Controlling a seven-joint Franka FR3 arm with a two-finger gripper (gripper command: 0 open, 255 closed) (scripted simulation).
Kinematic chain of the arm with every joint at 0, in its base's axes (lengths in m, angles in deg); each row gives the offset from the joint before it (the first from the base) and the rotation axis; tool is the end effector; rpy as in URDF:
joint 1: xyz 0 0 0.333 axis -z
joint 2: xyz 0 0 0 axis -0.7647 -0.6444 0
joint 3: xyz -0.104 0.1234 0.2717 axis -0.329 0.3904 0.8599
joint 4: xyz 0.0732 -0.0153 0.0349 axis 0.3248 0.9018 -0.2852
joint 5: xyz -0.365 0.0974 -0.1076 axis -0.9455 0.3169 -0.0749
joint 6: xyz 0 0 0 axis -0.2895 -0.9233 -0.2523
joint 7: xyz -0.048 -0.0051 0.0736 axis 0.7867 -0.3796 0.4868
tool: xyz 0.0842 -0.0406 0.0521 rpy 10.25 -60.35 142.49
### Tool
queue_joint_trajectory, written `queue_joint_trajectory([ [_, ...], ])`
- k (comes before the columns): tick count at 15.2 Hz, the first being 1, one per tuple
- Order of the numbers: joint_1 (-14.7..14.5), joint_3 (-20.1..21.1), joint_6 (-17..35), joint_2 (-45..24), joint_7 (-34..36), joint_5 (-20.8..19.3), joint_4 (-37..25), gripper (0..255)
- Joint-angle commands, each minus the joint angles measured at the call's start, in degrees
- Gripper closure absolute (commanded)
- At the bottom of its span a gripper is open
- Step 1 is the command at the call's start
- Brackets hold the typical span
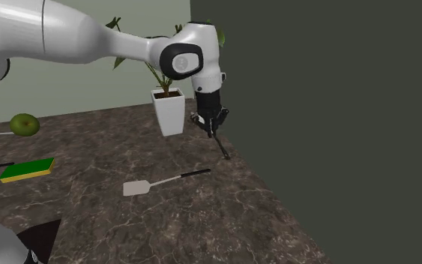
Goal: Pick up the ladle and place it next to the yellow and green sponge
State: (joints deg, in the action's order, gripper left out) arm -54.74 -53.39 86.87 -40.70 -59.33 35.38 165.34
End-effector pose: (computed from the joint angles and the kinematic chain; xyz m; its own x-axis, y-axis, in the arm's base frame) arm 0.6080 -0.1400 0.5036 0.3989 0.9166 0.0259 0.9108 -0.3993 0.1043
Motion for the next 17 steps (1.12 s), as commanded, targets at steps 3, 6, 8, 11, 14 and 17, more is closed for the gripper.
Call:
queue_joint_trajectory([
  [3,-3.38,1.71,2.51,7.06,5.73,-3.17,9.09,255],
  [6,-5.28,3.42,3.47,11.79,10.02,-5.13,14.59,255],
  [8,-6.39,4.76,3.88,14.71,12.90,-6.21,17.87,255],
  [11,-7.91,6.99,4.23,18.72,17.22,-7.43,22.26,255],
  [14,-9.36,9.44,4.30,22.29,21.50,-8.18,26.03,255],
  [17,-10.79,12.08,4.17,25.43,25.73,-8.47,29.22,255],
])
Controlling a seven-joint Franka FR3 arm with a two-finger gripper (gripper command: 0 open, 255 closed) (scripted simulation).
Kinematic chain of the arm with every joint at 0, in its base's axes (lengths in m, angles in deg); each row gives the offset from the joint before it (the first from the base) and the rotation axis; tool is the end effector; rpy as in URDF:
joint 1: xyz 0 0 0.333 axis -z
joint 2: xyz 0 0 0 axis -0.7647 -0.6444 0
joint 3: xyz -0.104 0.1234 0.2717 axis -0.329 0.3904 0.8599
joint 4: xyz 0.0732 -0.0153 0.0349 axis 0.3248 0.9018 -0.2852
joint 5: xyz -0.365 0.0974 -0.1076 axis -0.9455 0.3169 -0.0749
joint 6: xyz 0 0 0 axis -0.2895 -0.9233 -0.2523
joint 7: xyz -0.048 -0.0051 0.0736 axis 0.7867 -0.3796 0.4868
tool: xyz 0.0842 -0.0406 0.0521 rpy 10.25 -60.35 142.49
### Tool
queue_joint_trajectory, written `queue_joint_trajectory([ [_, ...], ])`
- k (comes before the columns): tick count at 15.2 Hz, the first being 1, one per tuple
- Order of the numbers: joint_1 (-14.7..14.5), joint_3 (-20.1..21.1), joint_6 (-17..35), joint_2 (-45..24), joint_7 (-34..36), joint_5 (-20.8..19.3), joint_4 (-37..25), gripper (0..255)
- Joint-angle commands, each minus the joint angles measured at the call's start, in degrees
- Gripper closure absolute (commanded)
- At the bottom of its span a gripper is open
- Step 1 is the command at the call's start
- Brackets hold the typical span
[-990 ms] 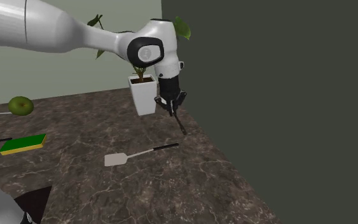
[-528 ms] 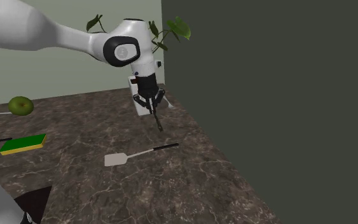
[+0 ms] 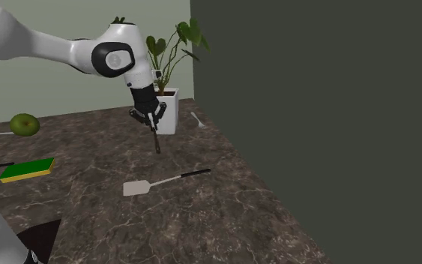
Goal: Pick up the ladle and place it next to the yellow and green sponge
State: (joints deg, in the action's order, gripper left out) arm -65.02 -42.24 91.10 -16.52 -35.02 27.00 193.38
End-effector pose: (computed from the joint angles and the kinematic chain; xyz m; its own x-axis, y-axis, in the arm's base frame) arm 0.4873 0.0506 0.5007 0.4001 0.9161 0.0251 0.9105 -0.4004 0.1033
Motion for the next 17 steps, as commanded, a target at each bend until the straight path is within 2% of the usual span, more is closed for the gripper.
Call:
queue_joint_trajectory([
  [1,-1.02,1.83,-0.14,2.19,2.82,-0.09,2.11,255],
  [9,-5.25,9.53,-1.18,7.77,13.95,1.22,7.26,255],
  [17,-9.81,17.78,-2.42,9.50,25.18,3.76,8.24,255],
])
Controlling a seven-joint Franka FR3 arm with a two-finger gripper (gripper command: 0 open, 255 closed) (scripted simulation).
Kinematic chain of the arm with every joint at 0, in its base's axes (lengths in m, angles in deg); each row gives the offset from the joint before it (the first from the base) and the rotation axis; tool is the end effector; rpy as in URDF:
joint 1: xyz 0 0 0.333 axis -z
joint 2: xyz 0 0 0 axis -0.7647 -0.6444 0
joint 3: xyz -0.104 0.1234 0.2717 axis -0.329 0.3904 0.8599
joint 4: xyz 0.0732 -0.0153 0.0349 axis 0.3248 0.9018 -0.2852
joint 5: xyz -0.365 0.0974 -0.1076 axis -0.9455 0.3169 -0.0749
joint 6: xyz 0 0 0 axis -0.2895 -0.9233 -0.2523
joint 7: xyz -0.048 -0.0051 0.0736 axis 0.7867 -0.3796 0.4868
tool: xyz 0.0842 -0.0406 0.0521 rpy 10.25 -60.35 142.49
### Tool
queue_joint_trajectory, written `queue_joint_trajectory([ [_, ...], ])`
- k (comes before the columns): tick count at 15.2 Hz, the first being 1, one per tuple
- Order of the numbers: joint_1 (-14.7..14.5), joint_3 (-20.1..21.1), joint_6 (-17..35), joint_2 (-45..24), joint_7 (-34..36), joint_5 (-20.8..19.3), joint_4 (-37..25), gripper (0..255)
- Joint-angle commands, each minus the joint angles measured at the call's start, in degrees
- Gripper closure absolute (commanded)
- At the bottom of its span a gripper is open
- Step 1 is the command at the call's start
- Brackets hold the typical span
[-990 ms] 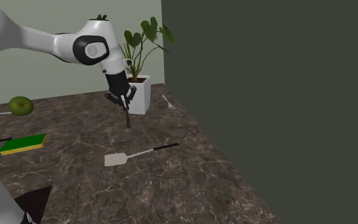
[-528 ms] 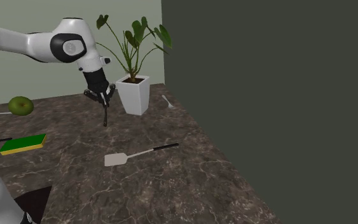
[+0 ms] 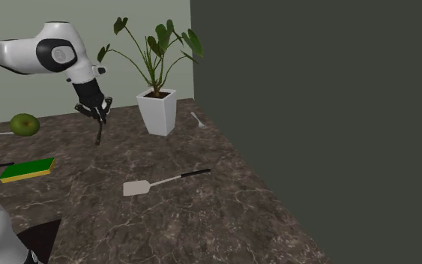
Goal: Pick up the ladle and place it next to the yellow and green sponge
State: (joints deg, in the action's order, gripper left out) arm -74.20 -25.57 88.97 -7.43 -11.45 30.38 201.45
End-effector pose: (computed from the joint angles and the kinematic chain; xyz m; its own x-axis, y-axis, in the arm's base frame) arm 0.3662 0.2395 0.5014 0.3969 0.9175 0.0255 0.9117 -0.3973 0.1042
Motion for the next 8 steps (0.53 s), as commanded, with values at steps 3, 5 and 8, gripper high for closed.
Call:
queue_joint_trajectory([
  [3,-2.29,4.27,-0.72,-0.02,5.91,1.28,-0.55,255],
  [5,-3.33,6.40,-0.99,-0.63,8.82,1.78,-1.35,255],
  [8,-4.76,9.63,-1.40,-2.05,13.23,2.32,-3.04,255],
])
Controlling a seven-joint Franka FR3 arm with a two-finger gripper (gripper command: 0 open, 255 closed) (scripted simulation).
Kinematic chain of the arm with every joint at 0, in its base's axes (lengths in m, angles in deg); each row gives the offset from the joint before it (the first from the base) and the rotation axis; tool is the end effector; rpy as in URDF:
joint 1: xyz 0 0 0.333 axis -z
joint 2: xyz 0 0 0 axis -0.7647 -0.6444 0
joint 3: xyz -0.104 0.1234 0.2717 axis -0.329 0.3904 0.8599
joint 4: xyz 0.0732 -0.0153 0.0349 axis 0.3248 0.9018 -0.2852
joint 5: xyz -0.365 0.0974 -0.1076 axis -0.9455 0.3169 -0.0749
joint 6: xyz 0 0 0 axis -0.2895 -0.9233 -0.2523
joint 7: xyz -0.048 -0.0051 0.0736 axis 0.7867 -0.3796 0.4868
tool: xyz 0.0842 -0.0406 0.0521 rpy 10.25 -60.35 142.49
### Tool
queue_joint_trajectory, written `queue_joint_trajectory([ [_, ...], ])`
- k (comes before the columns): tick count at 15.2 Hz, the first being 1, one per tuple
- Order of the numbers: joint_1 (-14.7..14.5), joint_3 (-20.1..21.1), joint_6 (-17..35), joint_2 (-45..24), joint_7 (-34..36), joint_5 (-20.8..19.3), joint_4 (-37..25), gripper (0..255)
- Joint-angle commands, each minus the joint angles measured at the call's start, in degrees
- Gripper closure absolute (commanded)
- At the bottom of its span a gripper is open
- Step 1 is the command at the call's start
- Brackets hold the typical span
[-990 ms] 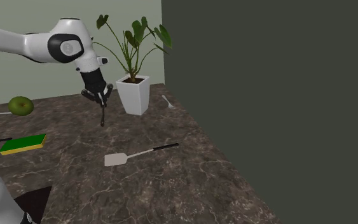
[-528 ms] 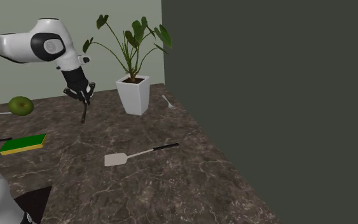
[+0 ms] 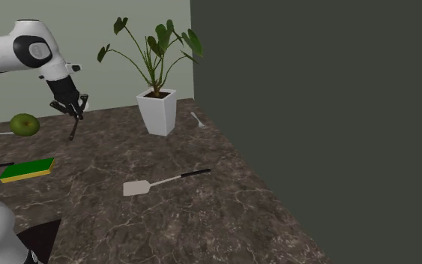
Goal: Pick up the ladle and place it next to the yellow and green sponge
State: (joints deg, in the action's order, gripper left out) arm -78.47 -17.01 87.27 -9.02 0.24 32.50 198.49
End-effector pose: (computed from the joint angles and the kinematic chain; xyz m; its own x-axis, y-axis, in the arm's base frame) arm 0.3068 0.3285 0.5055 0.3976 0.9172 0.0257 0.9113 -0.3980 0.1051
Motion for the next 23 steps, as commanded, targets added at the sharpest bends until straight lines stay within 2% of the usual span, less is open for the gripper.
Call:
queue_joint_trajectory([
  [1,-0.93,2.15,0.17,-1.05,3.04,0.31,-0.78,255],
  [6,-3.01,7.71,-0.61,-5.21,10.99,0.05,-5.35,255],
  [23,-2.78,9.28,12.78,-9.63,13.43,-1.72,4.00,255],
])
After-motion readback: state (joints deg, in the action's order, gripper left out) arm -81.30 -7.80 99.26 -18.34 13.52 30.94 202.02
